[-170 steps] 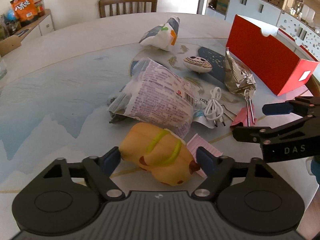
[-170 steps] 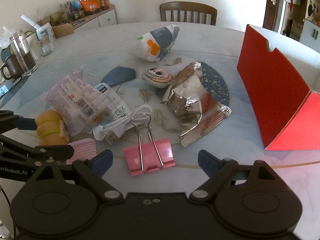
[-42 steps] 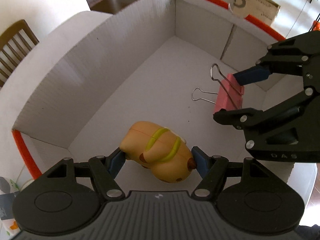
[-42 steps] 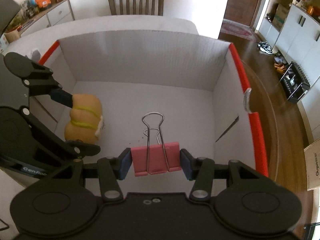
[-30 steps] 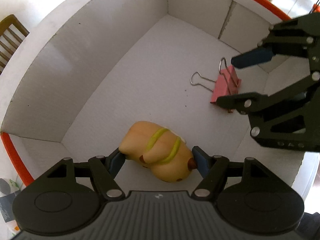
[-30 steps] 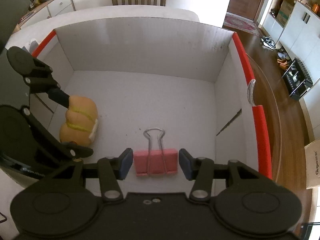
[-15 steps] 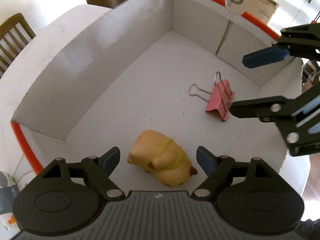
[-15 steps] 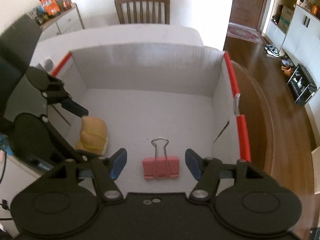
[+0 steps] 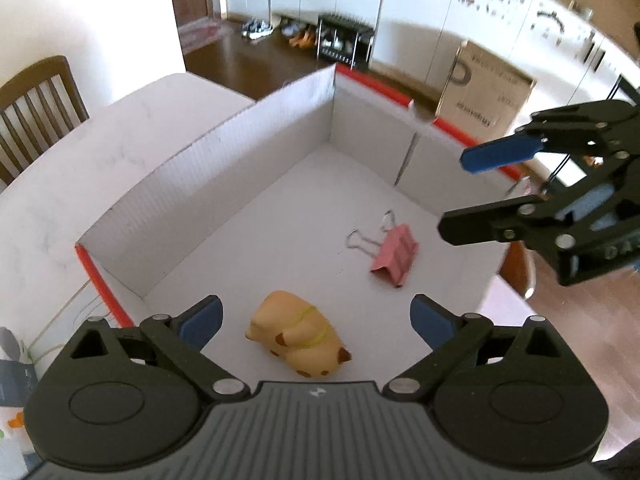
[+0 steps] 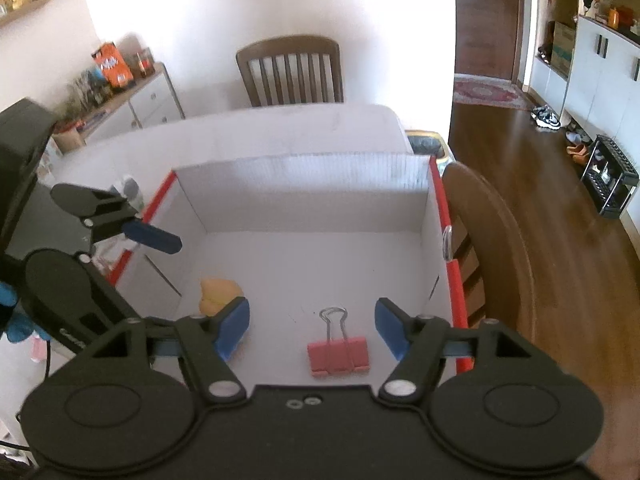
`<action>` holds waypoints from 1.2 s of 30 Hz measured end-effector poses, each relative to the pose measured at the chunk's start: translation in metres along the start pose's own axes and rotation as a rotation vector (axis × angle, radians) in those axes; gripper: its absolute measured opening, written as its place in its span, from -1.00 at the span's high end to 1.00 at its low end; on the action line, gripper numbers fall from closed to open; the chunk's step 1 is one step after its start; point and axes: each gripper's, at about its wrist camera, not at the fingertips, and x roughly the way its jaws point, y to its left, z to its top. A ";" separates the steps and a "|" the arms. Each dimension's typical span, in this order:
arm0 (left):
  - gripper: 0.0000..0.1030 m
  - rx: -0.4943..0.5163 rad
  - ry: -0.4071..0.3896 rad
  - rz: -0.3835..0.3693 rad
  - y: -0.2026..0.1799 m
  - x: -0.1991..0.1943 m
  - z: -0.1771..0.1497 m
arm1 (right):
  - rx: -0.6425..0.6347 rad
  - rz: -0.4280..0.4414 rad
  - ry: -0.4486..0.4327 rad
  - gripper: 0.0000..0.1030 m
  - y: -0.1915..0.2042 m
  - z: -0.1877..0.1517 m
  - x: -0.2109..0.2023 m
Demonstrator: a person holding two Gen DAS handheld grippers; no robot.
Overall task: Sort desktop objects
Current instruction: 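Open both tools to drop the dog toy and binder clip into the box, then move both tools back over the remaining items on the table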
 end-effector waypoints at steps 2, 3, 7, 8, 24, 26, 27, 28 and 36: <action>-0.95 0.000 -0.026 -0.003 -0.003 -0.005 -0.003 | 0.000 0.005 -0.014 -0.35 0.002 0.000 -0.008; -0.95 -0.001 -0.038 -0.002 -0.005 -0.002 -0.004 | -0.003 0.004 -0.022 -0.36 0.005 0.000 -0.010; -0.95 -0.027 -0.094 0.012 -0.008 -0.010 -0.012 | -0.002 0.018 -0.047 -0.37 0.013 0.002 -0.020; -0.95 -0.034 -0.115 0.019 -0.008 -0.015 -0.014 | 0.000 0.021 -0.051 -0.38 0.015 0.003 -0.022; -0.95 -0.145 -0.257 0.034 0.017 -0.084 -0.083 | -0.003 0.089 -0.120 -0.41 0.085 -0.002 -0.040; -0.95 -0.147 -0.271 0.058 0.021 -0.093 -0.093 | -0.008 0.090 -0.127 -0.41 0.093 -0.002 -0.040; -0.95 -0.147 -0.280 0.069 0.024 -0.098 -0.097 | -0.014 0.086 -0.129 -0.41 0.099 -0.002 -0.039; -0.95 -0.148 -0.288 0.079 0.027 -0.102 -0.102 | -0.022 0.081 -0.131 -0.41 0.105 -0.002 -0.038; -0.95 -0.164 -0.340 0.146 0.046 -0.130 -0.137 | -0.040 0.084 -0.127 -0.41 0.148 -0.003 -0.027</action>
